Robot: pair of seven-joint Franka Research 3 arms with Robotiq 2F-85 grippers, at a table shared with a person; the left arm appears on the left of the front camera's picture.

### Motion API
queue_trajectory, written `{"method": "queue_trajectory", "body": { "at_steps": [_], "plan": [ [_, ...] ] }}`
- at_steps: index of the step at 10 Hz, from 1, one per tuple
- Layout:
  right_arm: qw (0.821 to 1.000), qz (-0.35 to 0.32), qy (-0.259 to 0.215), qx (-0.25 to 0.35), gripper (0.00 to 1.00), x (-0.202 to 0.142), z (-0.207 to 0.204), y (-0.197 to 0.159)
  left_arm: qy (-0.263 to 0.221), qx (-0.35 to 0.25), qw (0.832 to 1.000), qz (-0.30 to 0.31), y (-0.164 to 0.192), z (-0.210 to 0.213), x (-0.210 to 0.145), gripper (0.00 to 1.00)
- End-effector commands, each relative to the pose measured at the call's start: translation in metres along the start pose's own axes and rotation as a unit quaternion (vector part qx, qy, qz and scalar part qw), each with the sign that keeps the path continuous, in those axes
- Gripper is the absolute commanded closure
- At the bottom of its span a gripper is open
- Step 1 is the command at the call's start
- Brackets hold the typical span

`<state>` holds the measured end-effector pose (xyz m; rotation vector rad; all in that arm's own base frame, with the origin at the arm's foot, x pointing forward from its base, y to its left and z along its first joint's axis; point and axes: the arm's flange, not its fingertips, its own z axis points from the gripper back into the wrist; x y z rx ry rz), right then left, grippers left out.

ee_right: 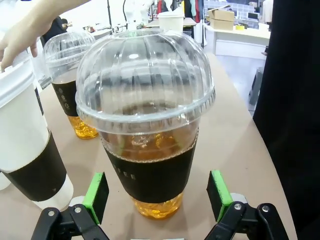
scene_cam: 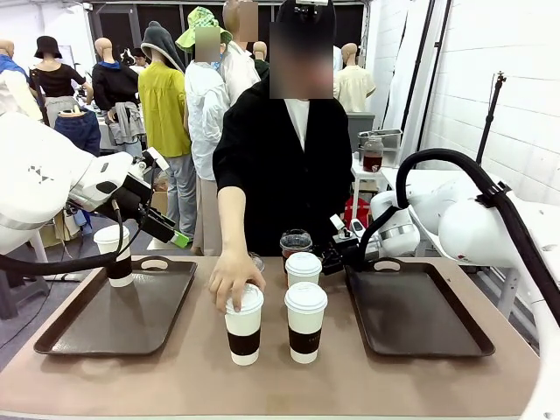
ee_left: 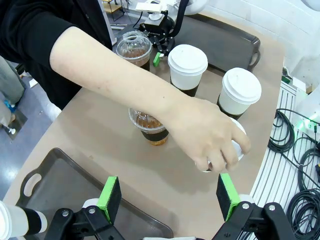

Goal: Distribute the coffee onto the tray.
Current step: Pick up one iced Americano and place it on the right Handle tray.

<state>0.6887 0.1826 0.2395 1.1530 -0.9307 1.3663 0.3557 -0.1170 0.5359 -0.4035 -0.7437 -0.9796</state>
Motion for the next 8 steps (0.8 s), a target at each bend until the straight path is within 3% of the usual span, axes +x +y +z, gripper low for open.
{"method": "queue_trajectory", "body": {
  "at_steps": [1, 8],
  "plan": [
    [1.000, 0.003, -0.010, -0.001, 0.00, 0.004, -0.009, -0.012, -0.005, -0.006, 1.000, -0.002, 0.002, 0.001, 0.000, 0.00],
    [1.000, 0.004, -0.001, 0.028, 0.00, 0.010, -0.032, -0.019, -0.005, -0.006, 1.000, -0.002, 0.002, 0.001, 0.000, 0.00]
  ]
}}
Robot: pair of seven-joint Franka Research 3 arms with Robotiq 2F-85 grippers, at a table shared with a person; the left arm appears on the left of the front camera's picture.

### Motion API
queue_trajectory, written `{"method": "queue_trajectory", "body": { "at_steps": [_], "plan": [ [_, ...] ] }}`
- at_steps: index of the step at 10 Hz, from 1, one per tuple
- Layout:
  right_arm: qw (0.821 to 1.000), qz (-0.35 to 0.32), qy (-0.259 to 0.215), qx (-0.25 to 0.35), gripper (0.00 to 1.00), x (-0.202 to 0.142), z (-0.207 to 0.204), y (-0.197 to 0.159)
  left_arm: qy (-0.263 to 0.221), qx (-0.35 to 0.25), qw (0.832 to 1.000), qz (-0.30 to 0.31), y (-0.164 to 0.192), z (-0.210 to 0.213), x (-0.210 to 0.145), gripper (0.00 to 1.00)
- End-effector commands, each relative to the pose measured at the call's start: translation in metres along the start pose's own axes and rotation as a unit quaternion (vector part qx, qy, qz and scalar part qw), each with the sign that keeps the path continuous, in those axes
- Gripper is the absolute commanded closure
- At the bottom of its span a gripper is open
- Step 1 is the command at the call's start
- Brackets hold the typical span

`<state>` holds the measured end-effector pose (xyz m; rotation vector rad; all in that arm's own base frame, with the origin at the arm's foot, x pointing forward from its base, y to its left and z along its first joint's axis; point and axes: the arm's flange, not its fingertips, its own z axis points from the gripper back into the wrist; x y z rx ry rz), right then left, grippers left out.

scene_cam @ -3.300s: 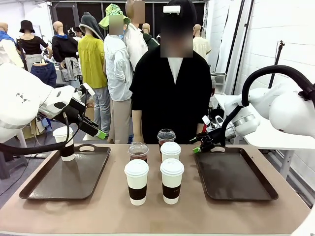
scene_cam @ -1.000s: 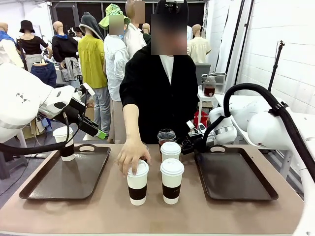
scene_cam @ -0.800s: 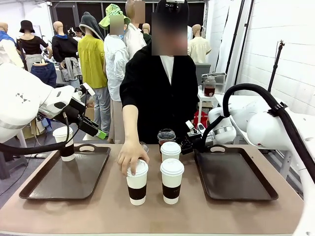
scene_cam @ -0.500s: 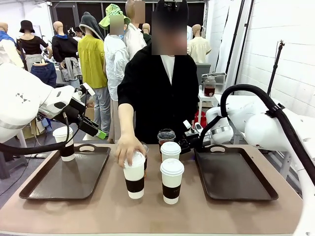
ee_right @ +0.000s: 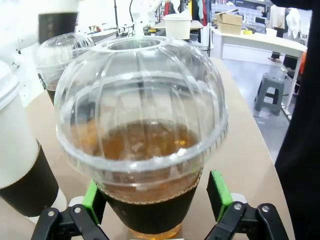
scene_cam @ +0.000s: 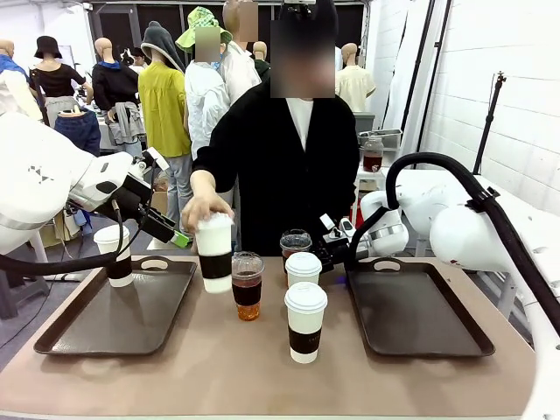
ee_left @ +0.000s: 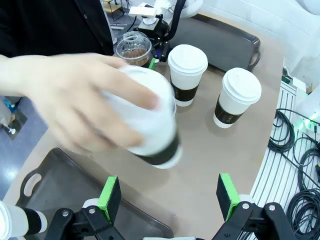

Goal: Distribute the coffee onto the tray.
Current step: Pick up one iced Americano and place it on the right Handle tray.

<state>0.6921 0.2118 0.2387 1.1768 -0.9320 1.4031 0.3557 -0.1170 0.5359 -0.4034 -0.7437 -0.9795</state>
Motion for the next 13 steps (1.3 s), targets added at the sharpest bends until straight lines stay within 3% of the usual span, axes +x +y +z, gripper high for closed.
{"method": "queue_trajectory", "body": {
  "at_steps": [1, 8, 10, 13],
  "plan": [
    [1.000, -0.008, 0.003, 0.013, 0.00, 0.005, -0.007, -0.013, -0.005, -0.006, 1.000, -0.002, 0.002, 0.001, 0.000, 0.00],
    [1.000, -0.026, 0.006, 0.016, 0.00, 0.003, -0.017, -0.015, -0.005, -0.006, 1.000, -0.002, 0.002, 0.001, 0.000, 0.00],
    [1.000, -0.028, 0.001, 0.010, 0.36, 0.002, -0.015, -0.015, -0.005, -0.006, 1.000, -0.002, 0.002, 0.001, 0.000, 0.00],
    [1.000, -0.026, -0.002, 0.007, 0.36, 0.002, -0.014, -0.015, -0.005, -0.006, 1.000, -0.002, 0.002, 0.001, 0.000, 0.00]
  ]
}}
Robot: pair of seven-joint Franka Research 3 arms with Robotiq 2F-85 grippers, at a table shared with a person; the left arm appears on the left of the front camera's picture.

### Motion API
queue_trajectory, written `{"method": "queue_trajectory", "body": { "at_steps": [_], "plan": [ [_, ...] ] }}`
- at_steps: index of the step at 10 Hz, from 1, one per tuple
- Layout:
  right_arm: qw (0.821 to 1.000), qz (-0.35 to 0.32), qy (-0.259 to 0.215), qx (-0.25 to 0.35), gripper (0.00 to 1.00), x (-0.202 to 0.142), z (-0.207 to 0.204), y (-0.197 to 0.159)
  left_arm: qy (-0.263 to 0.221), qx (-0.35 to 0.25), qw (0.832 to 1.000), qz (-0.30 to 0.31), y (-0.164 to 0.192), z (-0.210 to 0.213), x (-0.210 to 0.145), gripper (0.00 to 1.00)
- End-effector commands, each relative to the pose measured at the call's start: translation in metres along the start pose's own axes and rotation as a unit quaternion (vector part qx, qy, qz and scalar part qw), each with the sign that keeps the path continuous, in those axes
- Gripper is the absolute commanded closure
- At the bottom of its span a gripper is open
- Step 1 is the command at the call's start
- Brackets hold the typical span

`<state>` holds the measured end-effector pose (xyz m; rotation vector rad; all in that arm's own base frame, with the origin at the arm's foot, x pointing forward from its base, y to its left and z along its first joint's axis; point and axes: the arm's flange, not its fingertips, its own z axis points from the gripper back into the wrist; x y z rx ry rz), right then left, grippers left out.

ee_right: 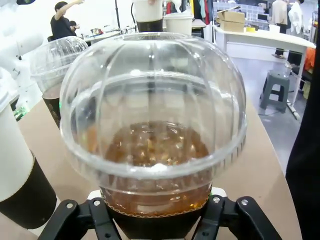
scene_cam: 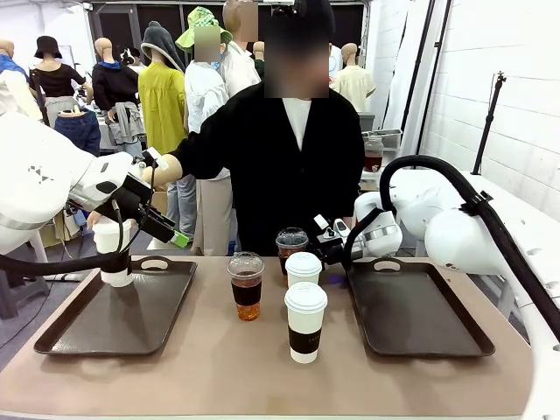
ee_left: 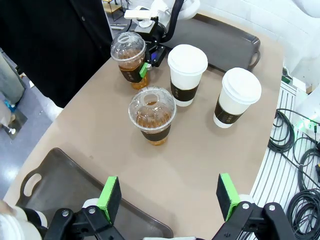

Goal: Distribute the coffee onto the tray.
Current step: Pick up one iced Americano and place it on the right Handle tray.

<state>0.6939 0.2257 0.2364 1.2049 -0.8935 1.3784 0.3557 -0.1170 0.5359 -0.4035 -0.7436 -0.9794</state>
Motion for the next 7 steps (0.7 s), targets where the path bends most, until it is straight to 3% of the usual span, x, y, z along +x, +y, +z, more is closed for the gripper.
{"method": "queue_trajectory", "body": {
  "at_steps": [1, 7],
  "plan": [
    [1.000, -0.006, -0.003, -0.002, 0.36, 0.002, 0.002, -0.010, -0.005, -0.006, 1.000, -0.002, 0.002, 0.001, 0.000, 0.00],
    [0.999, 0.002, -0.035, -0.042, 0.36, 0.044, 0.065, 0.010, -0.005, -0.006, 1.000, -0.002, 0.002, 0.001, 0.000, 0.00]
  ]
}}
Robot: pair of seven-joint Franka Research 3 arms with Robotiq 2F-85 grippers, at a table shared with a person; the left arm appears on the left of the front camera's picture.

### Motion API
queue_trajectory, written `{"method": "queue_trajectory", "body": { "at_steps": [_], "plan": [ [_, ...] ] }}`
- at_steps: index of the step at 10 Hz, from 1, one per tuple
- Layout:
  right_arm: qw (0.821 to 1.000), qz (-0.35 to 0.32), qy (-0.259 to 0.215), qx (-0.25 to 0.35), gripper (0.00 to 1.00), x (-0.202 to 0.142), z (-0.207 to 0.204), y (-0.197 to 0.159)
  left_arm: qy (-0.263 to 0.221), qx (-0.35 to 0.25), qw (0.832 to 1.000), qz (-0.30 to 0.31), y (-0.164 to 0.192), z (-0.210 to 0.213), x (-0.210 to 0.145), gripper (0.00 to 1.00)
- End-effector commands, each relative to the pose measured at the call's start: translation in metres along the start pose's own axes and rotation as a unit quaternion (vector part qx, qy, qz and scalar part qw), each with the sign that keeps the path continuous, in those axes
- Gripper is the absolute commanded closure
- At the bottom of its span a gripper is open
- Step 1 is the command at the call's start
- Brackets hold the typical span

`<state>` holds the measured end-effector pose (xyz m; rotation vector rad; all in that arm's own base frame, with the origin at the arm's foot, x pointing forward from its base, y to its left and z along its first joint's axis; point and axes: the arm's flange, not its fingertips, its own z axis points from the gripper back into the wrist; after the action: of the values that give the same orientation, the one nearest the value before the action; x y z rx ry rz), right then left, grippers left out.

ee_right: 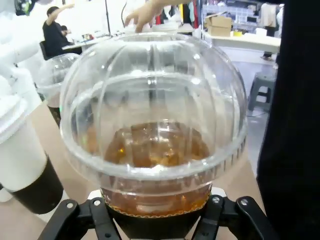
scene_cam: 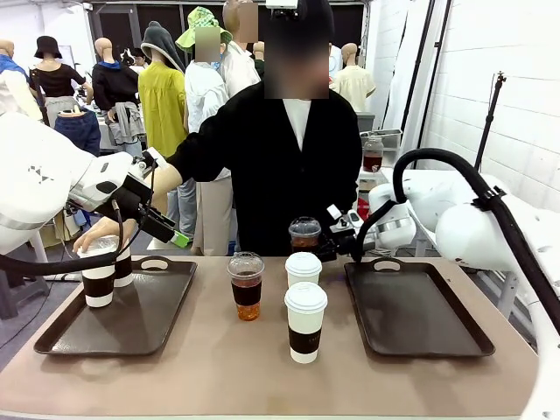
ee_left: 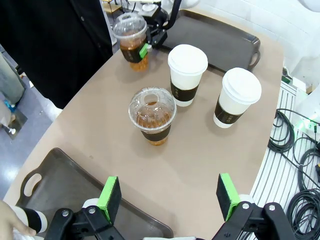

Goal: Distribute the coffee onto the tray.
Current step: Pick up one iced Americano and place it on the right Handle tray.

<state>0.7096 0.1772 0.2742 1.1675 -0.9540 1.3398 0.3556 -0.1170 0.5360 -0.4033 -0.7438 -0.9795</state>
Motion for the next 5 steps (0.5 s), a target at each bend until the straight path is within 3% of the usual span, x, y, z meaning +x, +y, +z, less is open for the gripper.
{"method": "queue_trajectory", "body": {
  "at_steps": [1, 5],
  "plan": [
    [0.999, -0.002, -0.028, -0.021, 0.36, 0.023, 0.021, 0.018, -0.005, -0.006, 1.000, -0.002, 0.002, 0.001, 0.000, 0.00],
    [0.998, 0.001, -0.019, -0.052, 0.36, 0.031, 0.071, 0.047, -0.005, -0.006, 1.000, -0.002, 0.002, 0.001, 0.000, 0.00]
  ]
}}
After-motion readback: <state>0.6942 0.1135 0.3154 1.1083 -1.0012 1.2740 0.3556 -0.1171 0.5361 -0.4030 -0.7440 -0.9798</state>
